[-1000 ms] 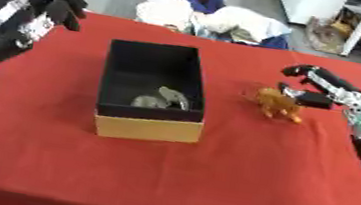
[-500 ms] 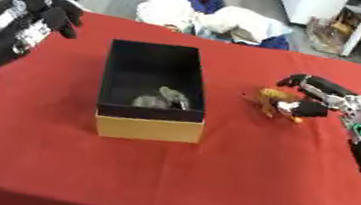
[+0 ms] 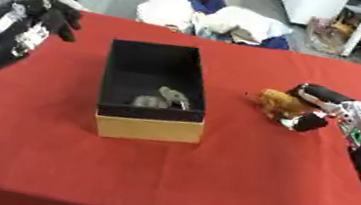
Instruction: Pick up objects on the table and place them in the box.
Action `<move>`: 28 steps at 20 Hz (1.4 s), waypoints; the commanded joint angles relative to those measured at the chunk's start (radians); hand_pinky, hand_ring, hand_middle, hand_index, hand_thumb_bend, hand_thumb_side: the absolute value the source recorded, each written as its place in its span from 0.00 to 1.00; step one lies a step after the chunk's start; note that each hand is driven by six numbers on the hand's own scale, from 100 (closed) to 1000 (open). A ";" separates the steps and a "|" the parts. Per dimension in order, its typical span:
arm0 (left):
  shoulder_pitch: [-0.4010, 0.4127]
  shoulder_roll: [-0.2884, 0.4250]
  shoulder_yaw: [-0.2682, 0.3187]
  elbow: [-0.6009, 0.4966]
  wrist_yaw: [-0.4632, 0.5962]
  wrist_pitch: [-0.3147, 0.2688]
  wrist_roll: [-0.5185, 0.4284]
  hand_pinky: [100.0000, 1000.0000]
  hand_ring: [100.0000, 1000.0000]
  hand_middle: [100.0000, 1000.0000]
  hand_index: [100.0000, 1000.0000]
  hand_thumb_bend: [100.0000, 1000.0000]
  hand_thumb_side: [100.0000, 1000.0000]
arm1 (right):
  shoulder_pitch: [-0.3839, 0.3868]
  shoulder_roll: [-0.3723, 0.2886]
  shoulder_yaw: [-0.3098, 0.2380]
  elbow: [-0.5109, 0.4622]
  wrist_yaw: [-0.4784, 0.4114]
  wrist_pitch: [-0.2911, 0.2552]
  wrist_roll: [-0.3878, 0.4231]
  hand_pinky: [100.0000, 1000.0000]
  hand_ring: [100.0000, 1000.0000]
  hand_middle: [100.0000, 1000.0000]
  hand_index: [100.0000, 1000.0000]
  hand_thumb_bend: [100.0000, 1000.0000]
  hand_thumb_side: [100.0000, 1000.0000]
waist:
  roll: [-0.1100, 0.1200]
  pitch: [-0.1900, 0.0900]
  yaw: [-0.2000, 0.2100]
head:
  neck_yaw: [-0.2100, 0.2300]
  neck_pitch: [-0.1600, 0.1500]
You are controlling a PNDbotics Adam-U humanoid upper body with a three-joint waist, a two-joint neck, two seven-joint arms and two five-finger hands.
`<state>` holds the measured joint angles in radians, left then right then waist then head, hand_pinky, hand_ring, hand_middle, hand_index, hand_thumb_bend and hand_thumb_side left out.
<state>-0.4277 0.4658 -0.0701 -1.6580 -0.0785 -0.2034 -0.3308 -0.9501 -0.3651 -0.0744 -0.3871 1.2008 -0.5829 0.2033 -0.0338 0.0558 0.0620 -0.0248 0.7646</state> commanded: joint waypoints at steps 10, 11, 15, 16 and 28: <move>0.006 0.015 0.016 -0.009 -0.002 0.004 -0.005 0.56 0.52 0.55 0.73 0.09 0.87 | -0.103 -0.016 -0.021 -0.122 -0.122 -0.022 0.048 0.60 0.44 0.33 0.51 0.00 0.00 | -0.002 -0.023 0.000 | 0.001 -0.002; 0.007 0.015 0.017 -0.009 -0.001 0.004 -0.005 0.56 0.52 0.55 0.73 0.09 0.87 | -0.117 -0.009 -0.022 -0.132 -0.132 -0.026 0.056 0.60 0.44 0.33 0.51 0.00 0.00 | -0.002 -0.025 0.000 | 0.000 -0.001; 0.011 0.012 0.018 -0.015 0.003 0.004 -0.005 0.56 0.51 0.55 0.73 0.09 0.86 | -0.171 0.028 -0.021 -0.166 -0.159 -0.036 0.087 0.60 0.44 0.33 0.51 0.00 0.00 | -0.004 -0.031 0.005 | -0.003 0.002; 0.011 0.010 0.018 -0.018 0.005 0.004 -0.005 0.56 0.51 0.55 0.73 0.09 0.85 | -0.183 0.040 -0.020 -0.173 -0.161 -0.037 0.094 0.60 0.44 0.33 0.51 0.00 0.00 | -0.005 -0.032 0.008 | -0.004 0.001; 0.002 -0.018 0.028 -0.094 0.049 0.004 -0.014 0.55 0.51 0.54 0.73 0.09 0.81 | -0.254 0.232 -0.025 -0.200 -0.102 -0.021 0.143 0.61 0.45 0.34 0.51 0.00 0.00 | 0.004 -0.026 0.064 | -0.032 -0.010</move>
<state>-0.4060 0.4382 -0.0565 -1.7275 -0.0406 -0.1999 -0.3422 -1.1716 -0.1369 -0.0922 -0.5607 1.0881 -0.6045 0.3411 -0.0363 0.0401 0.1298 -0.0512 0.7636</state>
